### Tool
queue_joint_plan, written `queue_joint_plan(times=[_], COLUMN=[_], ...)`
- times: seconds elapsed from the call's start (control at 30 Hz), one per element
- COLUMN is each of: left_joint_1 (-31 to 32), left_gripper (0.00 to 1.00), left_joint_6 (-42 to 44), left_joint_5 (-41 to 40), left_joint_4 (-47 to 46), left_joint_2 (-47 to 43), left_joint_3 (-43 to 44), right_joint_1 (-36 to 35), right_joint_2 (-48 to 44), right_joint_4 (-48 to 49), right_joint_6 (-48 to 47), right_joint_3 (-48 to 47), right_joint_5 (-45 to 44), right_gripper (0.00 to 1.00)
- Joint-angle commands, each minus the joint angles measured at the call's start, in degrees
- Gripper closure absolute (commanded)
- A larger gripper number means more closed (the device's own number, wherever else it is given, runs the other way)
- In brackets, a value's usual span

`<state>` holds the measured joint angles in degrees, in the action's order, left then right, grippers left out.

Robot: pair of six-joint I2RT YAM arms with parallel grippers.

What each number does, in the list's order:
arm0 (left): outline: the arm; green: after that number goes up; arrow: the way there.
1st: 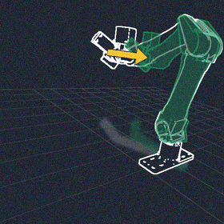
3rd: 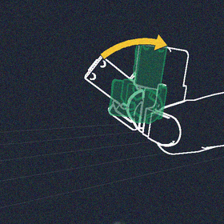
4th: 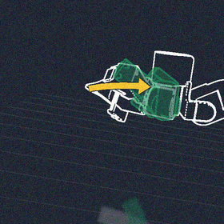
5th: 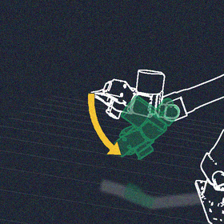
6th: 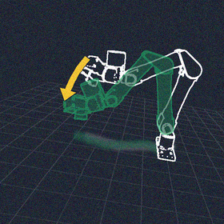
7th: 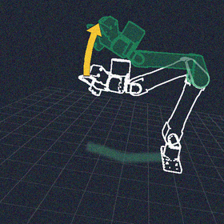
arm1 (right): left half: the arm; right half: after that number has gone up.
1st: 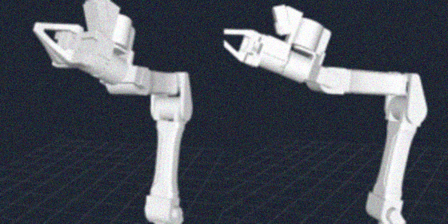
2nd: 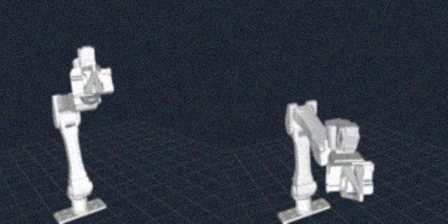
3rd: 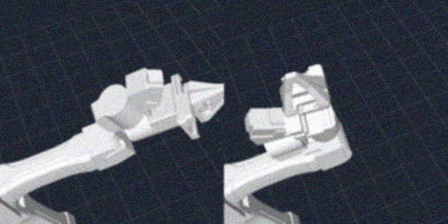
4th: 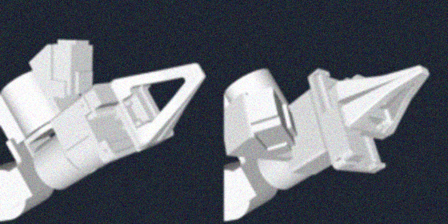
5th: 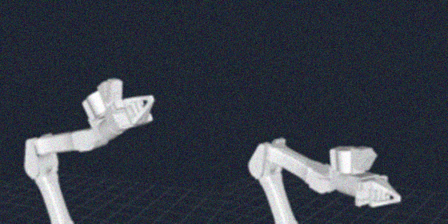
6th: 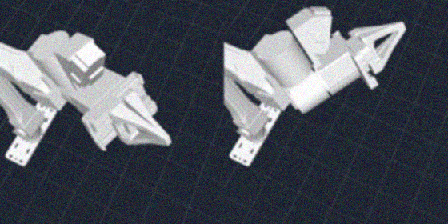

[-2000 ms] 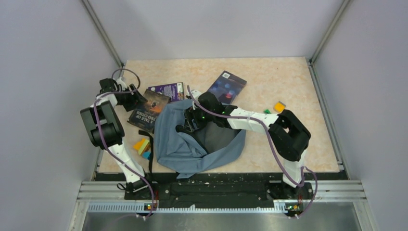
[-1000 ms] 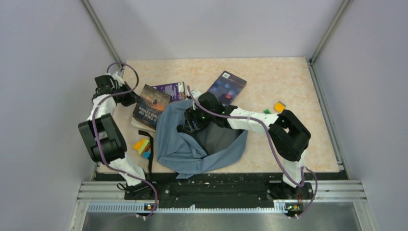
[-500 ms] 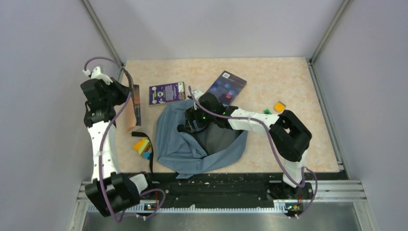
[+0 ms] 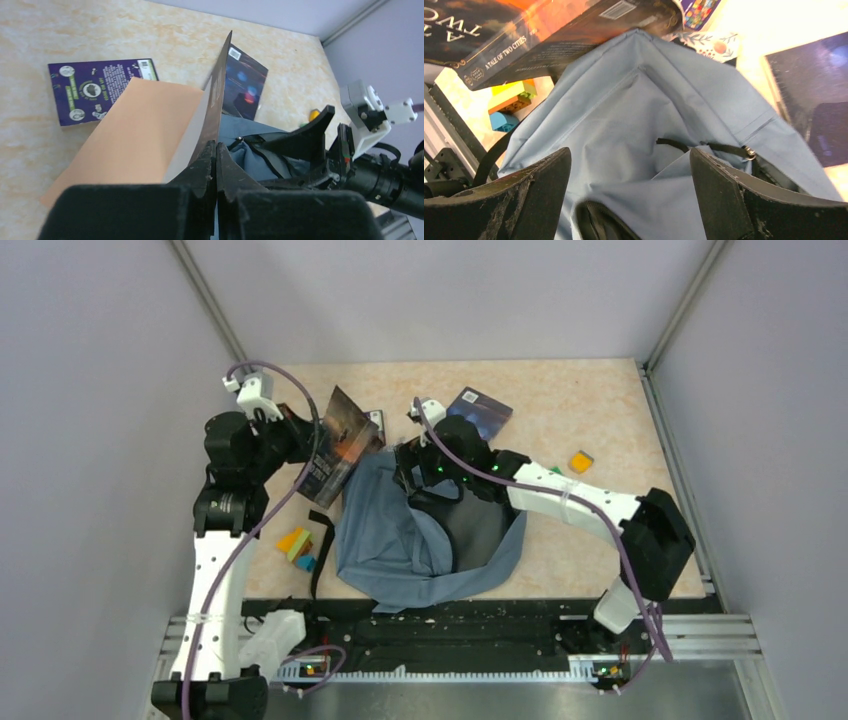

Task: Pack the student bag
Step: Pick up the book from the center of the board.

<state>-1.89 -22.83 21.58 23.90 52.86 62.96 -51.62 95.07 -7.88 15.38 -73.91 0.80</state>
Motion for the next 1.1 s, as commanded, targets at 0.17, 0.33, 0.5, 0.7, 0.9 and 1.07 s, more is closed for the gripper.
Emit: queue_joint_plan(times=[0.17,0.33,0.5,0.7,0.9,1.07], left_joint_1=[6.3,6.8,7.7,11.5,17.4,20.6], left_gripper=[1.00,1.00,1.00,1.00,1.00,1.00], left_joint_6=[-0.5,-2.9,-8.9,-15.1,-19.6,-24.0], left_joint_5=[2.1,3.7,7.9,8.2,4.9,3.1], left_joint_4=[-6.5,-9.8,-16.3,-29.0,-39.0,-47.7], left_joint_2=[-5.3,-6.8,-6.6,-6.2,-4.8,-2.9], left_joint_3=[10.9,11.1,8.4,-1.1,-14.0,-24.1], right_joint_1=[2.5,5.4,5.8,5.8,5.8,5.7], right_joint_2=[-11.2,-16.7,-19.1,-20.0,-25.4,-28.3], right_joint_4=[2.0,6.0,10.6,16.1,17.7,20.6], right_joint_6=[1.4,5.8,10.3,18.1,20.7,25.8], right_joint_3=[3.9,7.5,10.7,15.7,24.9,31.9], right_joint_5=[-1.2,5.1,7.2,10.1,2.0,-0.2], right_gripper=[0.09,0.08,0.05,0.05,0.05,0.05])
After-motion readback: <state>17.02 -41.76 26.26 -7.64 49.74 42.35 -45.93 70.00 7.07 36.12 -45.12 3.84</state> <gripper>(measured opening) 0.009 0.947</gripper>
